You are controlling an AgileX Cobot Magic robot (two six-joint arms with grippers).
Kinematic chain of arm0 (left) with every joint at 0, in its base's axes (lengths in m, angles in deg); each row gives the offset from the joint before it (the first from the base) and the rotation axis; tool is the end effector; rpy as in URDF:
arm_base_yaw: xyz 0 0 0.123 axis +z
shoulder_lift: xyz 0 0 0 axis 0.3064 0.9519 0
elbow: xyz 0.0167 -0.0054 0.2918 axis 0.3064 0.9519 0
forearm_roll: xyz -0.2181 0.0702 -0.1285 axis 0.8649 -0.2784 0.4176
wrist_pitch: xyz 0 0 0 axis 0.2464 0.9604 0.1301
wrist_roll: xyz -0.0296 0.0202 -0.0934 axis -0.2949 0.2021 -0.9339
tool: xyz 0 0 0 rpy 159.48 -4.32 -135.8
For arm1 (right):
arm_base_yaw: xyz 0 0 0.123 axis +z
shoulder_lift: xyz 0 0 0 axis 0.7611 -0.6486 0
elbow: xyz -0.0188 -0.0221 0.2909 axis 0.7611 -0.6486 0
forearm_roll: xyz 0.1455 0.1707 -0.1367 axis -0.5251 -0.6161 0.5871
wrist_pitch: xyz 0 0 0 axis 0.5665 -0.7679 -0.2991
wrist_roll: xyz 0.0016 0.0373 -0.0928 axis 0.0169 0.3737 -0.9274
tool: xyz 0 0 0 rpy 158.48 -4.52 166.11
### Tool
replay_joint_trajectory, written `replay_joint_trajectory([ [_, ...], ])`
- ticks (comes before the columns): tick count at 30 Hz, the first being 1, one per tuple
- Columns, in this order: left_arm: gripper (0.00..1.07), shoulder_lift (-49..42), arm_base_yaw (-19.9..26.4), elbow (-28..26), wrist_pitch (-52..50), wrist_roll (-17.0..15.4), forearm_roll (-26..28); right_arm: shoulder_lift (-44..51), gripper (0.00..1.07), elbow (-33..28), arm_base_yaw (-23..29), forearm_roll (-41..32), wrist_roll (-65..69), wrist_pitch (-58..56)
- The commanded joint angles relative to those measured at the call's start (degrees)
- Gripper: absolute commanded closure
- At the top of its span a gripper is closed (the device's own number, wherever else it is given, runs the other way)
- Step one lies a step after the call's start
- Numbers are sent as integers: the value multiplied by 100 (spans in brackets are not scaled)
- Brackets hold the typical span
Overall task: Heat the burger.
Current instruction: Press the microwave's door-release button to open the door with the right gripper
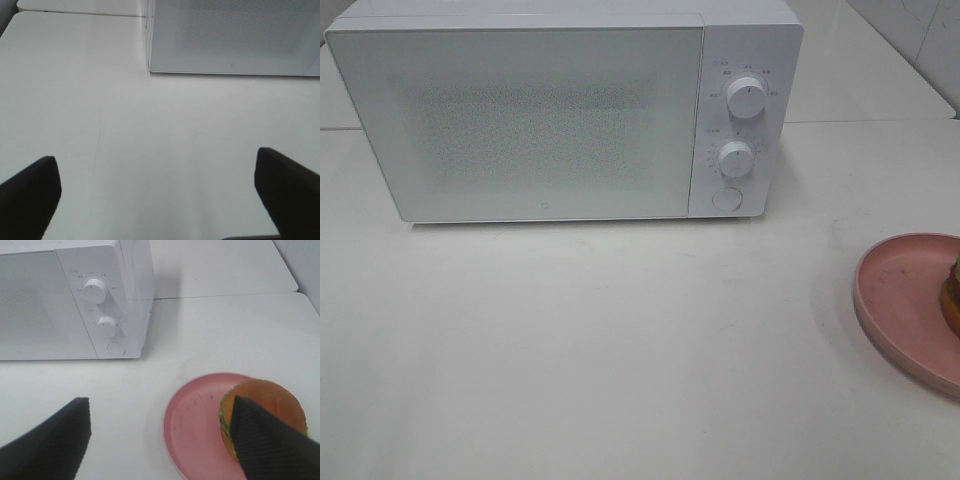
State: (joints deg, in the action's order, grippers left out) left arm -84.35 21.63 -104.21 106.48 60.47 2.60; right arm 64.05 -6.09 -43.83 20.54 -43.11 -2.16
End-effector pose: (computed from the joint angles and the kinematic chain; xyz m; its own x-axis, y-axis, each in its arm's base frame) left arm 0.0075 -0.0161 0.2850 -0.4599 -0.0536 -0.8863 0.0698 0.9929 -0.0962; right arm 0.0550 0.0068 0.3099 -0.3277 0.0867 -0.9408 -0.0736 0.9904 0.1169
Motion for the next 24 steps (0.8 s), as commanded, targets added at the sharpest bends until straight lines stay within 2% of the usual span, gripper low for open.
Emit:
replay_joint_trajectory([
  [1, 9, -23, 0, 23, -11, -23, 0, -189, 32, -63, -52, 6, 34, 407],
  [6, 9, -23, 0, 23, -11, -23, 0, -498, 32, -195, -52, 6, 34, 882],
  [16, 9, -23, 0, 23, -11, -23, 0, -1650, 32, -665, -52, 6, 34, 2722],
  [24, 9, -23, 0, 23, -11, -23, 0, -2578, 32, -751, -52, 34, 17, 3501],
])
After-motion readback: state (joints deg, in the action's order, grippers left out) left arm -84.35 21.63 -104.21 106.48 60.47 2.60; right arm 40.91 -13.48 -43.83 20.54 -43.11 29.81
